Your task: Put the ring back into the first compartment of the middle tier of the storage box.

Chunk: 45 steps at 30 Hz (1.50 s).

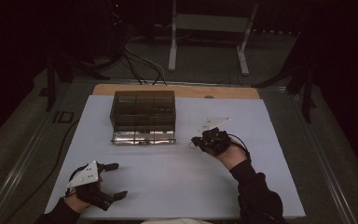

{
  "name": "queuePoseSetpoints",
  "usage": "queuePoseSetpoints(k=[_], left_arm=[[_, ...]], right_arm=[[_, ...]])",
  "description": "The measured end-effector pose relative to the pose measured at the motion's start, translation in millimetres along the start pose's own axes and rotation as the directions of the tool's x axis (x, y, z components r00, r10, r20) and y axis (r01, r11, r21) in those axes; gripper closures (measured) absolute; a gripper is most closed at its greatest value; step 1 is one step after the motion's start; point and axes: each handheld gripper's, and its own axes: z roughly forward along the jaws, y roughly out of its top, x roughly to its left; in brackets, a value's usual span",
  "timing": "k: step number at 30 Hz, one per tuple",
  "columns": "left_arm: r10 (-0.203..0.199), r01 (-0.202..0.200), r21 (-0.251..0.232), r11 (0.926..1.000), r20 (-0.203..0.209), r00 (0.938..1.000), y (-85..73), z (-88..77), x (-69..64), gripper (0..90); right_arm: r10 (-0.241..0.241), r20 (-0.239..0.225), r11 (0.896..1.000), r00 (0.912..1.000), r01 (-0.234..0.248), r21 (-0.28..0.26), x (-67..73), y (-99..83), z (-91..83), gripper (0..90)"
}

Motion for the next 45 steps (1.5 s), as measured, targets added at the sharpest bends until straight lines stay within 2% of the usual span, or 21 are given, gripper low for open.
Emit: queuePoseSetpoints(k=[45], left_arm=[[0.000, 0.000, -0.004, 1.0000, 0.003, 1.0000, 0.3, -0.4, -0.2, 1.0]], right_arm=[[-0.076, -0.038, 0.995, 0.9964, 0.073, -0.066, 23.9, 62.5, 23.4, 88.7]])
